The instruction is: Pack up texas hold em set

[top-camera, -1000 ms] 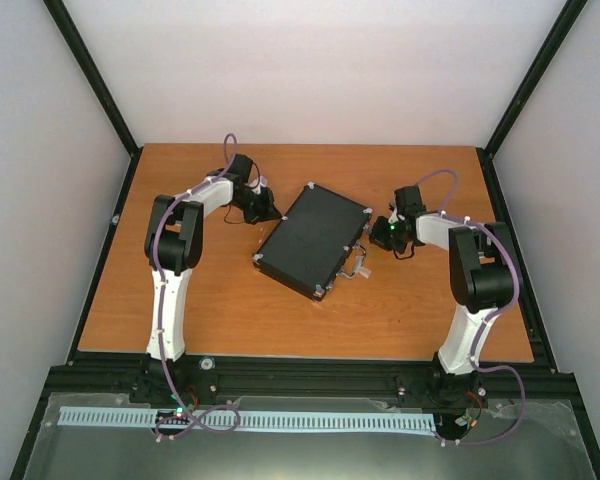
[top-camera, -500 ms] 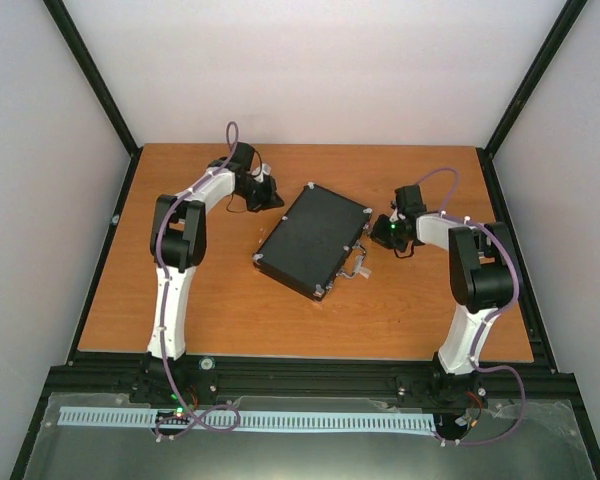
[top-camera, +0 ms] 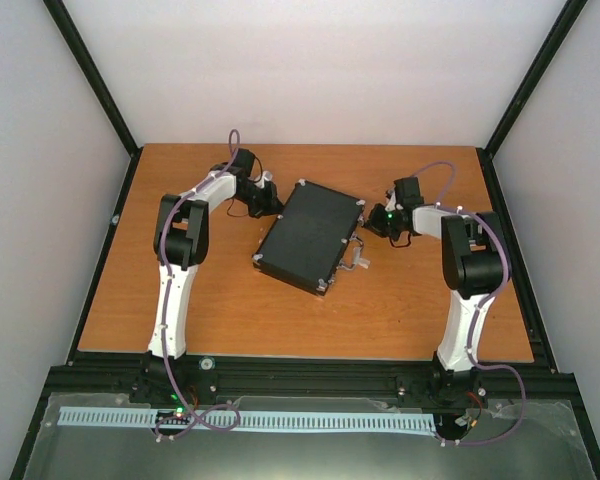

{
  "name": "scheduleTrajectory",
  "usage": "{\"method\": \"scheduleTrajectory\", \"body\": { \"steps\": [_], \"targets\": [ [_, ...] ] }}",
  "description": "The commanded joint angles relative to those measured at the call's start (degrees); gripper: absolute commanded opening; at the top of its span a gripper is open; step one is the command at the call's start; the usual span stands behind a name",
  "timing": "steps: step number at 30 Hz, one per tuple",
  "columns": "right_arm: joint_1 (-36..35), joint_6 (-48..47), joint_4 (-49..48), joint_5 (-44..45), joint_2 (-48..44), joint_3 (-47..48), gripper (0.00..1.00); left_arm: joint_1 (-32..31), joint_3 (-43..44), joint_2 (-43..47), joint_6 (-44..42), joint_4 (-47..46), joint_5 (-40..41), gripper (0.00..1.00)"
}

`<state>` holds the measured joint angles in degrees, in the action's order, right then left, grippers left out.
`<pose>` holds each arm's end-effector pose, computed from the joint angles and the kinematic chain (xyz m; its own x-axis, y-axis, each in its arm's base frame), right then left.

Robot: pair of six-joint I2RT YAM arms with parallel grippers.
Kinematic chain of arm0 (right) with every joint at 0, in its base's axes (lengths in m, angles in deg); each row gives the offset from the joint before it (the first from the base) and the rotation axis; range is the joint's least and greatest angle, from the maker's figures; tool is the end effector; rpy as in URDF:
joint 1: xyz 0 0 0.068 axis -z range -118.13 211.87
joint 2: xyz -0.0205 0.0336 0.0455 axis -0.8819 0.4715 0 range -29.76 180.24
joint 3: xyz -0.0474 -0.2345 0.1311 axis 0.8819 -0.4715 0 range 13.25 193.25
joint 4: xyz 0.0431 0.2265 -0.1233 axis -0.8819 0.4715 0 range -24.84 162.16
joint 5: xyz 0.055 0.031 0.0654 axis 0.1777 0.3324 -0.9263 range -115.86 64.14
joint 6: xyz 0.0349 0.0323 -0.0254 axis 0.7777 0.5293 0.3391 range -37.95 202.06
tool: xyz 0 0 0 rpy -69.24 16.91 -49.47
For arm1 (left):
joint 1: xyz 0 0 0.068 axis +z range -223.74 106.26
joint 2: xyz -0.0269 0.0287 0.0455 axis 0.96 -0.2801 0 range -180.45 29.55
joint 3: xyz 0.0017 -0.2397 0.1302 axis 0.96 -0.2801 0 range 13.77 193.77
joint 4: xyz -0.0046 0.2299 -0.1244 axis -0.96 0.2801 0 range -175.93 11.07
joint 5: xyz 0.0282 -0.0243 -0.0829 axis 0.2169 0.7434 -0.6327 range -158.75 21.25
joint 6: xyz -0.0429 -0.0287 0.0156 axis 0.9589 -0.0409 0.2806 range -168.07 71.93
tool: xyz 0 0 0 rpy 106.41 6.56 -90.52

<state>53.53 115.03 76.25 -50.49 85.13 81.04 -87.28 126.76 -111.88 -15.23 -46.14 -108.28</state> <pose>0.3916 0.0724 0.1239 -0.8954 0.3688 -0.2494 0.1648 0.7950 0.5838 0.4886 -0.1410 0.1200 -0.9810 -0.1940 0.0089 -0.1451 0.7015 -0.6978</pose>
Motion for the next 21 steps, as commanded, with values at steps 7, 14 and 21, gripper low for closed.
{"method": "scheduleTrajectory", "body": {
  "steps": [7, 14, 21],
  "targets": [
    [-6.71, 2.65, -0.55, -4.82, 8.17, 3.3, 0.03, -2.43, 1.23, -2.93, -0.15, 0.93, -2.48, 0.01],
    [-9.24, 4.5, 1.96, 0.33, 9.18, 5.32, 0.03, -3.3, -0.82, -2.04, -1.04, 1.44, -0.96, 0.01],
    [-6.03, 0.47, 7.07, 6.44, 0.31, 1.5, 0.03, 0.27, -3.82, 1.4, -0.41, 0.61, 2.02, 0.03]
  ]
}}
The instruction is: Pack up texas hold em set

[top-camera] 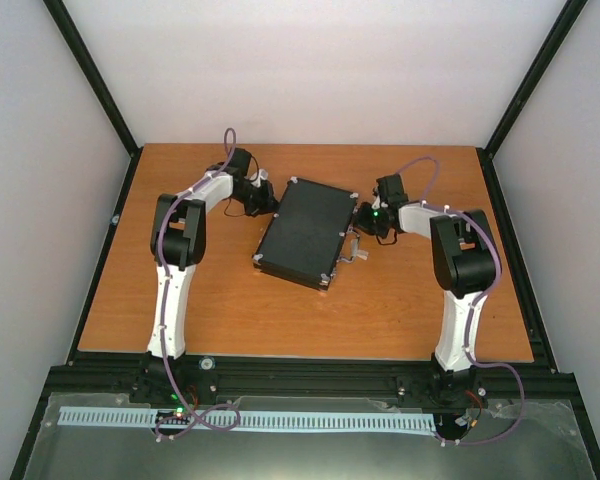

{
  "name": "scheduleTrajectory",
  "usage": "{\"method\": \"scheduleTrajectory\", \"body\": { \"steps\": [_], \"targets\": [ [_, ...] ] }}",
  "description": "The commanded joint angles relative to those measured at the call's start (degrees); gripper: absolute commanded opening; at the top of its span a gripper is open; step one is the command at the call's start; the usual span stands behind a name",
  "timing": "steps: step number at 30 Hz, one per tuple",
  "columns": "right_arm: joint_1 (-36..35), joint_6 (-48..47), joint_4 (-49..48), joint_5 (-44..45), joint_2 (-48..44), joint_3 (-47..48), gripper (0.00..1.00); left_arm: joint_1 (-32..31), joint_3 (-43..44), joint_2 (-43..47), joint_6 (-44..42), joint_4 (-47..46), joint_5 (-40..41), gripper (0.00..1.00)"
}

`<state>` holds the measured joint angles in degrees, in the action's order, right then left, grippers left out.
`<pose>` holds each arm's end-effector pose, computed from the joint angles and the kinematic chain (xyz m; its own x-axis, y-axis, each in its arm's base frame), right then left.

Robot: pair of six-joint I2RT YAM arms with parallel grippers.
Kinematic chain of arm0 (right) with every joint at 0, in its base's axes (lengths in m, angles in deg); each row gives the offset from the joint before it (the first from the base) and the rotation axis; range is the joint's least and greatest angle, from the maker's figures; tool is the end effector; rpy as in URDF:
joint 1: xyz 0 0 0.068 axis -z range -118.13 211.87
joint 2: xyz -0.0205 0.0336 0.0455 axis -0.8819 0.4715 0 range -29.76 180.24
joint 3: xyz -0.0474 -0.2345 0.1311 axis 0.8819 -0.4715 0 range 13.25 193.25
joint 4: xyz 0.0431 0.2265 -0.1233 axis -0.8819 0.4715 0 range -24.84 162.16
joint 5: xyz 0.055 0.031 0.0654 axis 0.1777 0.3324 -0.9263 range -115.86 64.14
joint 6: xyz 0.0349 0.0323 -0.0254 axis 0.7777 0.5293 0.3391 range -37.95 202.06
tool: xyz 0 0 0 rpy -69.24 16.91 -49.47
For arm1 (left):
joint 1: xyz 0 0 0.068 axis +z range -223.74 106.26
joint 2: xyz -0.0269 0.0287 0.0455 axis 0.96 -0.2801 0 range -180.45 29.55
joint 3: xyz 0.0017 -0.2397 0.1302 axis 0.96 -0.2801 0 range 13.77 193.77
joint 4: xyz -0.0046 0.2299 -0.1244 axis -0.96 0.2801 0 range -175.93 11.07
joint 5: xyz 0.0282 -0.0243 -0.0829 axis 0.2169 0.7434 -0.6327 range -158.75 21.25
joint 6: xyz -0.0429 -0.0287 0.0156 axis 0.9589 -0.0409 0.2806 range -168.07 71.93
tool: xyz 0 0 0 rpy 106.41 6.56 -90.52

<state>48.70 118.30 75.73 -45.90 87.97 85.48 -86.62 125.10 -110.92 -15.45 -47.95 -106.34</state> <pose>0.4036 0.1070 0.1253 -0.8883 0.3626 -0.2820 0.1550 0.8144 0.5592 0.4889 -0.1341 0.1206 -0.9763 -0.2149 -0.0245 -0.1406 0.7168 -0.6830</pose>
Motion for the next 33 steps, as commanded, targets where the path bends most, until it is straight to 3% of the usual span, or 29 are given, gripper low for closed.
{"method": "scheduleTrajectory", "body": {
  "steps": [1, 6, 10, 12, 13, 14, 22, 33],
  "targets": [
    [-0.98, -4.43, 8.82, 2.61, -3.66, -2.51, 0.04, 0.31, -1.4, 0.65, -0.42, 2.82, 0.52, 0.05],
    [-0.81, -11.54, 15.6, 7.71, -8.47, 2.11, 0.17, 3.08, 4.07, 1.06, -1.24, 6.24, 2.4, 0.26],
    [-0.81, -13.96, 18.6, 10.6, -12.17, 3.8, 0.58, 4.62, 8.69, 2.18, -2.07, 9.12, 3.93, 0.47],
    [0.73, -14.92, 19.5, 11.91, -13.7, 4.35, 0.73, 5.16, 11.08, 2.9, -2.9, 10.37, 4.6, 0.68],
    [0.88, -15.31, 20.1, 12.64, -14.42, 4.8, 0.82, 5.37, 12.22, 3.35, -3.3, 11.08, 4.67, 0.89],
    [0.91, -15.69, 20.74, 12.93, -14.9, 5.31, 0.97, 5.55, 13.44, 3.64, -3.65, 11.95, 4.7, 0.98],
    [1.13, -18.58, 26.0, 13.45, -19.03, 10.8, 1.0, 5.85, 14.39, 13.77, -7.96, 16.91, 9.41, 1.0],
    [1.14, -22.52, 30.14, 18.0, -24.29, 10.22, 1.0, 5.85, 1.45, 30.04, -17.94, 20.31, 18.88, 1.0]
  ]
}}
